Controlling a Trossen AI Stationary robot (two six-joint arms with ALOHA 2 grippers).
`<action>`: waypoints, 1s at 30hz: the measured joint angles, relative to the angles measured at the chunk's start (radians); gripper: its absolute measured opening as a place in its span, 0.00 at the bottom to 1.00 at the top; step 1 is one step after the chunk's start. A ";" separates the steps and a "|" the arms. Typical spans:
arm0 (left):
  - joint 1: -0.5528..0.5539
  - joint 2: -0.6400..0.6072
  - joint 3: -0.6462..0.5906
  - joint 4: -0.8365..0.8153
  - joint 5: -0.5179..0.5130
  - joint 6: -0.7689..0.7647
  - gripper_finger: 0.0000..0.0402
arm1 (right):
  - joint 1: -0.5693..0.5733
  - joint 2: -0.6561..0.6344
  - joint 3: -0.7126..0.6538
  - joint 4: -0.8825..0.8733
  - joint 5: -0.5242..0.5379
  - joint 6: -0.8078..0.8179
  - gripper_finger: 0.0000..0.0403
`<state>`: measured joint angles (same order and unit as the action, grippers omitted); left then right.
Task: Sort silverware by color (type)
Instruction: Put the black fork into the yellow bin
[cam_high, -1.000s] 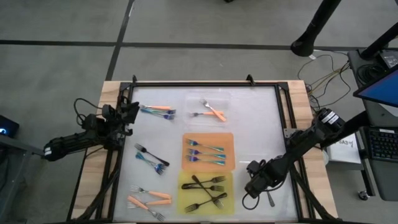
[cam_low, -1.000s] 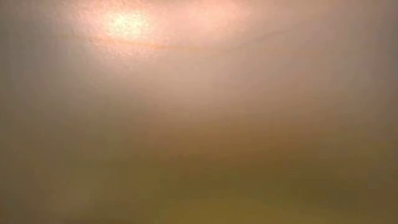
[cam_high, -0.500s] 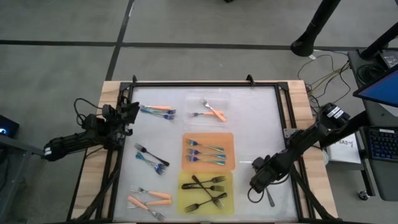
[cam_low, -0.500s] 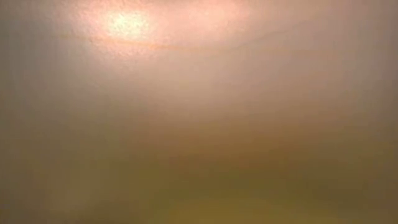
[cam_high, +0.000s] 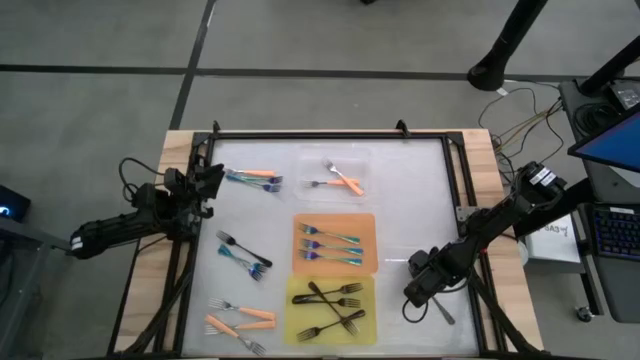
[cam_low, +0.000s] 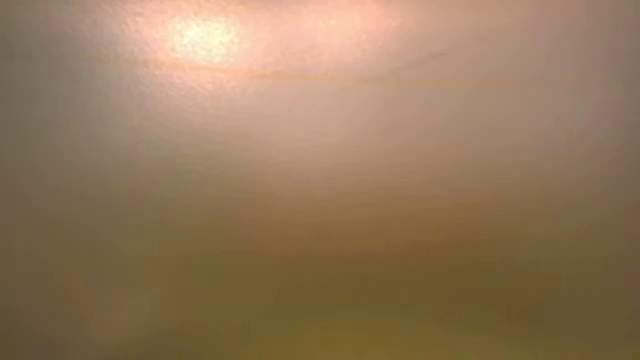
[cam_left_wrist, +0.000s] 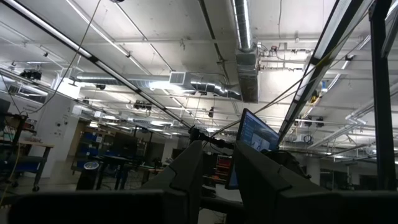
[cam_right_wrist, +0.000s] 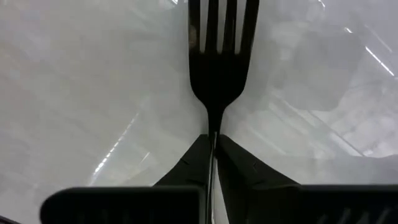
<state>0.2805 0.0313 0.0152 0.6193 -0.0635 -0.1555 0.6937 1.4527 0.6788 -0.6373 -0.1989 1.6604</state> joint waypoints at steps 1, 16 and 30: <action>0.000 0.000 0.000 0.000 0.000 0.000 0.19 | 0.000 -0.004 0.000 0.000 0.000 0.000 0.03; 0.000 0.000 0.000 0.000 0.000 0.000 0.19 | 0.000 -0.166 0.149 -0.183 0.208 -0.069 0.02; 0.000 0.002 0.000 0.000 0.000 0.000 0.19 | -0.012 -0.076 0.583 0.096 0.595 -0.994 0.02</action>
<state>0.2803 0.0330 0.0154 0.6189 -0.0635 -0.1555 0.6818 1.3770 1.2614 -0.5417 0.3957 0.6668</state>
